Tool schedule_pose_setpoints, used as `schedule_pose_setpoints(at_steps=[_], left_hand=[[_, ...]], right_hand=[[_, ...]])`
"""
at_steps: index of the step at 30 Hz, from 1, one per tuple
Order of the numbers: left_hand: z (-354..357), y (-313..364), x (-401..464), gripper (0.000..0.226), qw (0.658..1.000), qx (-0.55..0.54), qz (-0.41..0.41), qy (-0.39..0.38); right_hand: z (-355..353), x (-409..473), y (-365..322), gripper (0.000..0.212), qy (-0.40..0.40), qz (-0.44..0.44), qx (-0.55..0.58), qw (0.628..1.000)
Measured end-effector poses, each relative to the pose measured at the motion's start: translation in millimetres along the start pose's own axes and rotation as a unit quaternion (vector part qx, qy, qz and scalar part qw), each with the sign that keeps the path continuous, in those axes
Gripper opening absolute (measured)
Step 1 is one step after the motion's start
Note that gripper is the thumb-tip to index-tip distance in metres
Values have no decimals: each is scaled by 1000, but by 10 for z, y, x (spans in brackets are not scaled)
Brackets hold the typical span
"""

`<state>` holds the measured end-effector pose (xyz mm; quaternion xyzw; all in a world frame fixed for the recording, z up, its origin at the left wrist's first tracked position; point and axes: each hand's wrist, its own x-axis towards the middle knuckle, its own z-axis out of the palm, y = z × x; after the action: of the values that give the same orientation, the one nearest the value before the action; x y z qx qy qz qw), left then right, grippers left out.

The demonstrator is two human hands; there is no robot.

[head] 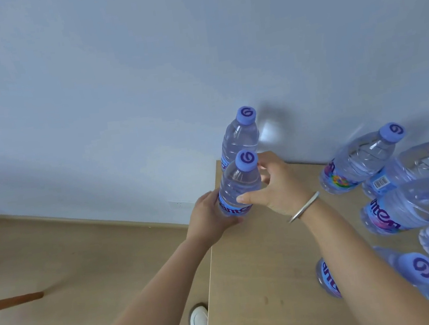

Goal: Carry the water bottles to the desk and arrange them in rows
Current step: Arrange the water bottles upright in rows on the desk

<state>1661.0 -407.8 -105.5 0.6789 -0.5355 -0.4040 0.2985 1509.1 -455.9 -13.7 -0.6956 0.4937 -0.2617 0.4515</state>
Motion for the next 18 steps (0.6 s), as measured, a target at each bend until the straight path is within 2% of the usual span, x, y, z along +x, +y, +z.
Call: schedule_pose_setpoints(at_steps=[10,18], left_hand=[[-51,18,200,57,997,71,12,-3],[-25,76,131,56,998,61,-11,0]], right_hand=[[-68,179,5,59,-8,-6,-22,1000],[-44,149,9,60,-2,-12,-39,999]])
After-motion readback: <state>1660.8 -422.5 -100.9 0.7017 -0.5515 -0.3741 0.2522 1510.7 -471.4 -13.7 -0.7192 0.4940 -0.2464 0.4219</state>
